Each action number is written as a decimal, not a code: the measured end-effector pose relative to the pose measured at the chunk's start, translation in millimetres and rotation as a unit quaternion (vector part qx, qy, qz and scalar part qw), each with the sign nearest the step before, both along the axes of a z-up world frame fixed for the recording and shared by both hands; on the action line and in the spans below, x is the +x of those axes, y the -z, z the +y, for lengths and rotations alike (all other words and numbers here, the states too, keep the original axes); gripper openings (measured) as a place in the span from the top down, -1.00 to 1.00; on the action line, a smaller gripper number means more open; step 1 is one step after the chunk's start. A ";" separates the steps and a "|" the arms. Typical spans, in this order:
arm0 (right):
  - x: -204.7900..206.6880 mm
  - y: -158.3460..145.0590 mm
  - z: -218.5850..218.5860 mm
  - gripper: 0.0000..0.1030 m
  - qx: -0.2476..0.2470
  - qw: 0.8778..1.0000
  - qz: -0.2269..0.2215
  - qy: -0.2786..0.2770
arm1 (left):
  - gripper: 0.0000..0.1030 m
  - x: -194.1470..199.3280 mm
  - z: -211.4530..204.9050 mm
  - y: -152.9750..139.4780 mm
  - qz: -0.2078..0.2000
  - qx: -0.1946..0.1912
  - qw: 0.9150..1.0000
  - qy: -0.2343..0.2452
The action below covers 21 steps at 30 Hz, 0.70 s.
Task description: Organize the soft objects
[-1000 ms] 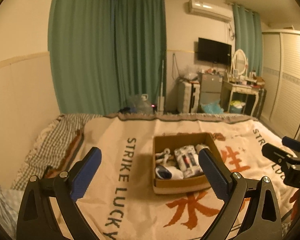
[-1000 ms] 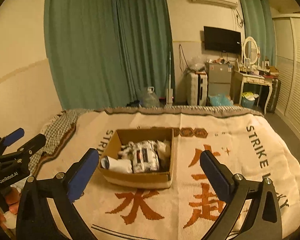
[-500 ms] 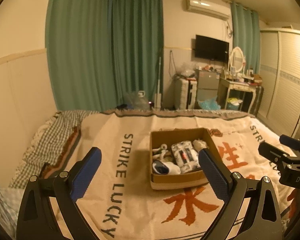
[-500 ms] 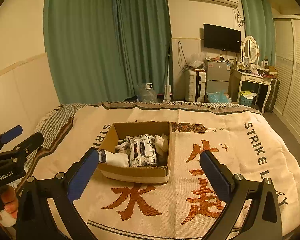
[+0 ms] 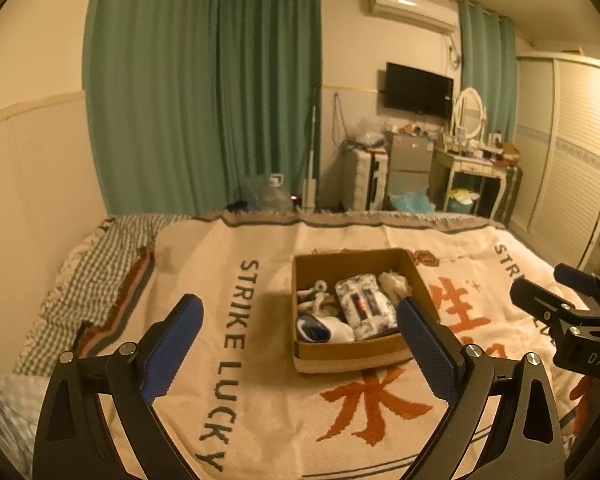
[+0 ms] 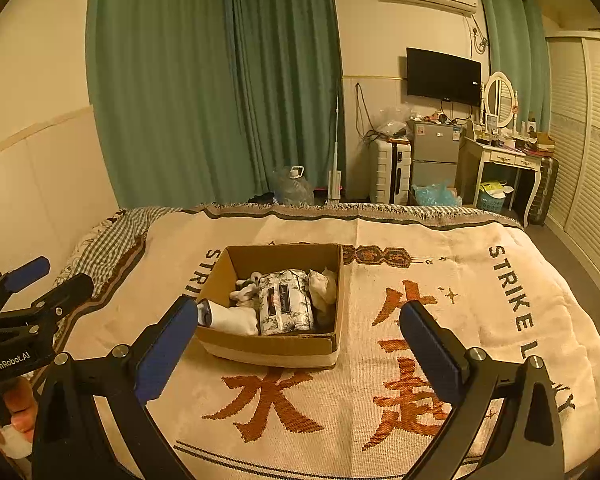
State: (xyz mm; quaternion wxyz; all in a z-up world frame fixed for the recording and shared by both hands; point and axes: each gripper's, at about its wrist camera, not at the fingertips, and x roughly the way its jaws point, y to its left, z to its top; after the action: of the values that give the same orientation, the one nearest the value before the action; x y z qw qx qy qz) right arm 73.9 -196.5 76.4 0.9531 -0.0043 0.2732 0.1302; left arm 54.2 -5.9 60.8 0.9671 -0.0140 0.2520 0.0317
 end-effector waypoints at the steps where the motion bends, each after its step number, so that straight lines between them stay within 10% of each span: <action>1: 0.1 0.1 0.1 -0.97 0.000 1.000 0.001 0.000 | -0.92 -0.1 -0.1 -0.1 0.000 -0.002 1.000 0.000; 21: 0.8 2.1 4.7 -0.97 -0.010 1.000 -0.001 -0.004 | -0.92 2.5 2.7 0.3 0.001 -0.005 1.000 -0.005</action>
State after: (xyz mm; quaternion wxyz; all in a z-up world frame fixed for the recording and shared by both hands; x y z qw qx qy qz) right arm 74.7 -191.8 74.3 0.9527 -0.0146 0.2738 0.1311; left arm 56.6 -3.3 60.5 0.9667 -0.0205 0.2526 0.0352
